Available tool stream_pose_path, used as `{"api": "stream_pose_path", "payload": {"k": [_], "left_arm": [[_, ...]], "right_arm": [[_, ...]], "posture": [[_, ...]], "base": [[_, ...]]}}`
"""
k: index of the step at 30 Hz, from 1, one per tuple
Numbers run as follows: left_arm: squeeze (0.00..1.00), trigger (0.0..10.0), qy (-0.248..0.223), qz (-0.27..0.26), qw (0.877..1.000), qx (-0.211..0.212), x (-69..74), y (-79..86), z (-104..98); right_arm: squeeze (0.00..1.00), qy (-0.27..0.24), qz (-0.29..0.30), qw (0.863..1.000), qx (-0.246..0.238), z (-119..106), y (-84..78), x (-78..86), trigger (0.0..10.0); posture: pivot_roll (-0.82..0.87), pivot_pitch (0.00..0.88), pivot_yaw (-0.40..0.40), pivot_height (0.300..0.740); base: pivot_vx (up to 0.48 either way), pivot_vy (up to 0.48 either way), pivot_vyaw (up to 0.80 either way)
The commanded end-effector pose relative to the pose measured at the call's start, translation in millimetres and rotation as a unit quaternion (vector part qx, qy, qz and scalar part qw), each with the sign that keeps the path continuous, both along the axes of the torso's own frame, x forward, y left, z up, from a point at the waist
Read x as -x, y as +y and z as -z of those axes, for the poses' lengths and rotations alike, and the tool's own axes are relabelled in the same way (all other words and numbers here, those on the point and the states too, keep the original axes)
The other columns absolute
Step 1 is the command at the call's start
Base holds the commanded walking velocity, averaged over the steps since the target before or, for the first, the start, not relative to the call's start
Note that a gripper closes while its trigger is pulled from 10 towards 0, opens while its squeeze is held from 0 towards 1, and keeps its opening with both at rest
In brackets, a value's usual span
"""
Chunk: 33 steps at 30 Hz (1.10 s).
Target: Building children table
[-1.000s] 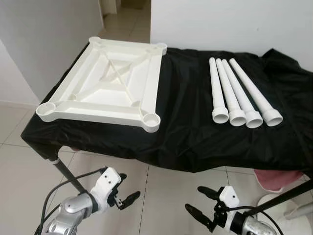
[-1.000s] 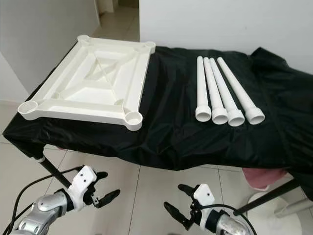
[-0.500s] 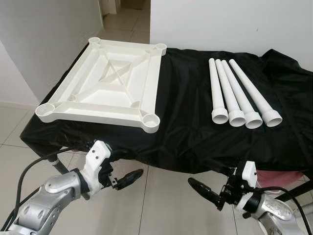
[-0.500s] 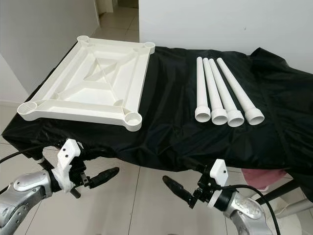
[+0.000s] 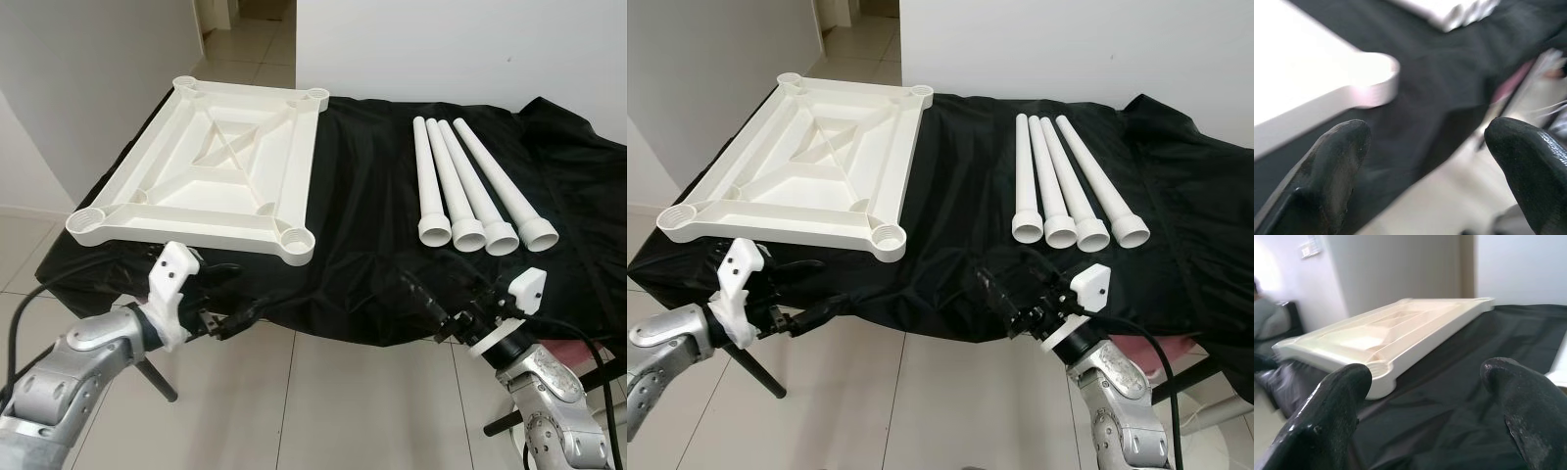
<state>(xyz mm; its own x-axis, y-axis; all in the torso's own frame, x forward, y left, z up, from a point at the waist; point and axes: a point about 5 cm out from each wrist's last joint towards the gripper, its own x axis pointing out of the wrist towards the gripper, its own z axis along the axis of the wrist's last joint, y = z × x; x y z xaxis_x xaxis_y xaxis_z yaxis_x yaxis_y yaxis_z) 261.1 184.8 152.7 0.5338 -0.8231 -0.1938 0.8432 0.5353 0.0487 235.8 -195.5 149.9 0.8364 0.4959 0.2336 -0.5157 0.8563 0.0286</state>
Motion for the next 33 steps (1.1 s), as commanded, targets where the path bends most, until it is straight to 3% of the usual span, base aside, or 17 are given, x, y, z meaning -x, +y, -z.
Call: {"api": "stream_pose_path", "payload": {"k": [1,3,5,6,8,17,20,22,24,31,32,33], "left_arm": [[0.00,10.0,-0.010,0.041,0.999,-0.014,-1.0,6.5,-6],[0.00,10.0,-0.018,0.030,0.999,-0.015,-5.6,9.4,-10],[0.00,10.0,-0.069,-0.018,0.997,0.025,-21.8,-1.1,-26],[0.00,10.0,-0.069,-0.018,0.997,0.025,-21.8,-1.1,-26],[0.00,10.0,-0.094,-0.048,0.992,0.067,-30.6,-13.0,-36],[0.00,10.0,-0.108,-0.104,0.982,0.117,-39.8,-27.3,-38],[0.00,10.0,-0.113,-0.172,0.970,0.128,-52.7,-26.9,-37],[0.00,10.0,-0.113,-0.172,0.970,0.128,-52.7,-26.9,-37],[0.00,10.0,-0.102,-0.227,0.958,0.141,-62.5,-25.0,-36],[0.00,10.0,-0.107,-0.289,0.940,0.144,-74.2,-25.7,-43],[0.00,10.0,-0.132,-0.314,0.929,0.147,-78.1,-25.6,-50],[0.00,10.0,-0.132,-0.314,0.929,0.147,-78.1,-25.6,-50]], "right_arm": [[0.00,-0.004,0.018,1.000,0.002,-4,-4.7,-0.7,10.0],[0.00,-0.004,0.025,1.000,-0.001,-5,-5.5,-1.4,10.0],[0.00,-0.013,0.068,0.998,-0.011,-10,-7.4,-7.3,10.0],[0.00,-0.013,0.068,0.998,-0.011,-10,-7.4,-7.3,10.0],[0.00,-0.017,0.098,0.995,-0.011,-13,-7.0,-11.7,10.0],[0.00,0.000,0.143,0.990,-0.014,-12,-4.7,-20.0,10.0],[0.00,0.000,0.196,0.980,-0.016,-16,-6.2,-28.2,10.0],[0.00,0.000,0.196,0.980,-0.016,-16,-6.2,-28.2,10.0],[0.00,-0.005,0.239,0.971,-0.015,-19,-8.7,-33.5,10.0],[0.00,-0.024,0.290,0.956,-0.030,-28,-8.7,-40.1,10.0],[0.00,-0.043,0.302,0.952,-0.034,-34,-7.0,-40.6,10.0],[0.00,-0.043,0.302,0.952,-0.034,-34,-7.0,-40.6,10.0]], "posture": [[-0.09,0.000,0.025,0.740],[-0.09,0.000,0.030,0.740],[-0.09,0.000,0.039,0.740],[-0.09,0.000,0.039,0.740],[-0.09,0.000,0.037,0.740],[-0.09,0.000,0.036,0.740],[-0.09,0.000,0.033,0.740],[-0.09,0.000,0.033,0.740],[-0.09,0.000,0.027,0.740],[-0.09,0.000,0.022,0.740],[-0.10,0.000,0.029,0.740],[-0.10,0.000,0.029,0.740]], "base": [[0.000,0.000,0.00],[0.000,0.000,0.00],[0.000,0.000,0.00],[0.000,0.000,0.00],[0.000,0.000,0.00],[0.000,0.000,0.00],[0.000,0.000,0.00],[0.000,0.000,0.00],[0.000,0.000,0.00],[0.000,0.000,0.00],[0.000,0.000,0.00],[0.000,0.000,0.00]]}}
